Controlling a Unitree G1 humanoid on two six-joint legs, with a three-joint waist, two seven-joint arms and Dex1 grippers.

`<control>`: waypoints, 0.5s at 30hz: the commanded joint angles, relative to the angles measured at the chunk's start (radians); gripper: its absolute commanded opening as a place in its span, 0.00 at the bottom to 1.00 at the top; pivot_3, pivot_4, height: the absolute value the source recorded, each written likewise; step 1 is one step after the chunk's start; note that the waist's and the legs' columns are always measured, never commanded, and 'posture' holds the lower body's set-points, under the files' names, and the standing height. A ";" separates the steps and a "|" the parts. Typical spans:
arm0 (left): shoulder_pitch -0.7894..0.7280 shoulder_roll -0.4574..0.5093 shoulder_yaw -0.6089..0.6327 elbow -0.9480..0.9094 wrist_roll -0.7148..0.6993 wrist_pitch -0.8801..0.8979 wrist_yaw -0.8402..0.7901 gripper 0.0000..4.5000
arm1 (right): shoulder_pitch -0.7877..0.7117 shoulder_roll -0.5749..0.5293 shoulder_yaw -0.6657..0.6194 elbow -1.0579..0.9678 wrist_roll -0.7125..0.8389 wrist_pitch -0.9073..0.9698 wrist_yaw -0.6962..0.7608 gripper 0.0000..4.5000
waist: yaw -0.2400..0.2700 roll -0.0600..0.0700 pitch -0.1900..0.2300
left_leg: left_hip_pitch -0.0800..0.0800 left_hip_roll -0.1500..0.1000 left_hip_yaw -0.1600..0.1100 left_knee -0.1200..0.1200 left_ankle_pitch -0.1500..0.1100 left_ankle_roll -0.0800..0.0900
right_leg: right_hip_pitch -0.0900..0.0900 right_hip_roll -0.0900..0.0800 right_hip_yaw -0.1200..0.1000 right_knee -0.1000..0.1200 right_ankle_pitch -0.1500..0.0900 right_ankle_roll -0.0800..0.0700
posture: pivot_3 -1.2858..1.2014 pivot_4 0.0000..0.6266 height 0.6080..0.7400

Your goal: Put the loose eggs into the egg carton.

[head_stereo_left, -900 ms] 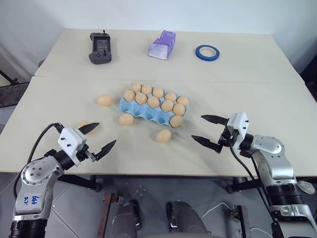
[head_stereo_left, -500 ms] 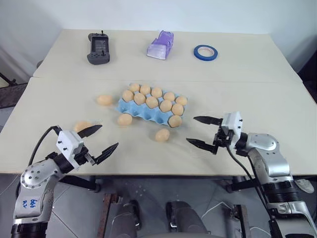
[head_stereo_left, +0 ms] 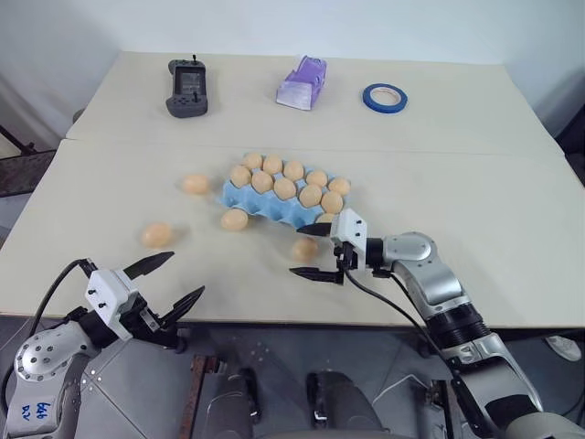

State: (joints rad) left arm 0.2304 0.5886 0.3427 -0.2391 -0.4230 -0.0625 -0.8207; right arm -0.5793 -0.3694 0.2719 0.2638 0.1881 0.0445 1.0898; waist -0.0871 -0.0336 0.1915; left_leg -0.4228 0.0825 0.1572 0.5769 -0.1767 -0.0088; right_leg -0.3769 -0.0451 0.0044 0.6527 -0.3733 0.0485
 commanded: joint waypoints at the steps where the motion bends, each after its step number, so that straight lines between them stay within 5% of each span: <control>1: 0.022 -0.008 0.000 -0.049 -0.010 0.002 0.007 1.00 | -0.014 0.007 0.005 0.024 -0.017 -0.028 0.013 1.00 | -0.001 0.000 0.000 | 0.000 0.000 0.000 0.000 0.000 0.000 | 0.000 0.001 0.000 0.000 0.000 0.000 | 0.52 0.24 1.00; 4: 0.027 -0.010 0.000 -0.052 -0.007 0.003 0.011 1.00 | -0.012 0.014 0.011 0.022 -0.016 -0.035 0.031 1.00 | -0.004 0.000 0.000 | 0.000 0.001 0.000 0.001 0.000 0.000 | 0.000 0.001 0.000 0.000 0.000 0.000 | 0.52 0.24 1.00; 7: 0.025 -0.013 -0.003 -0.053 -0.004 0.003 0.016 1.00 | -0.009 0.017 0.012 0.019 -0.021 -0.041 0.037 0.87 | -0.004 0.000 0.000 | 0.000 0.001 0.000 0.002 0.000 0.000 | 0.000 0.001 0.000 0.001 0.000 0.000 | 0.52 0.24 1.00; 13: 0.010 -0.015 -0.015 -0.056 -0.002 0.008 0.027 1.00 | -0.002 0.015 0.014 0.017 -0.036 -0.063 0.046 0.42 | -0.004 0.000 0.000 | 0.000 0.001 0.000 0.001 0.000 0.000 | 0.000 0.001 0.000 0.001 0.000 0.000 | 0.52 0.24 1.00; 15: 0.004 -0.014 -0.016 -0.053 -0.003 0.011 0.028 1.00 | -0.002 0.014 0.011 0.005 -0.030 -0.062 0.049 0.35 | -0.004 0.000 0.000 | 0.000 0.001 0.000 0.001 0.000 0.000 | 0.000 0.001 0.000 0.001 0.000 0.000 | 0.52 0.24 1.00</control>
State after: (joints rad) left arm 0.2381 0.5743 0.3257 -0.2637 -0.4227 -0.0471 -0.7992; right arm -0.5814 -0.3583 0.2877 0.2991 0.1540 -0.0009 1.1332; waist -0.0909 -0.0336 0.1915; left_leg -0.4227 0.0831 0.1568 0.5783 -0.1766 -0.0088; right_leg -0.3765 -0.0439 0.0041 0.6535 -0.3731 0.0488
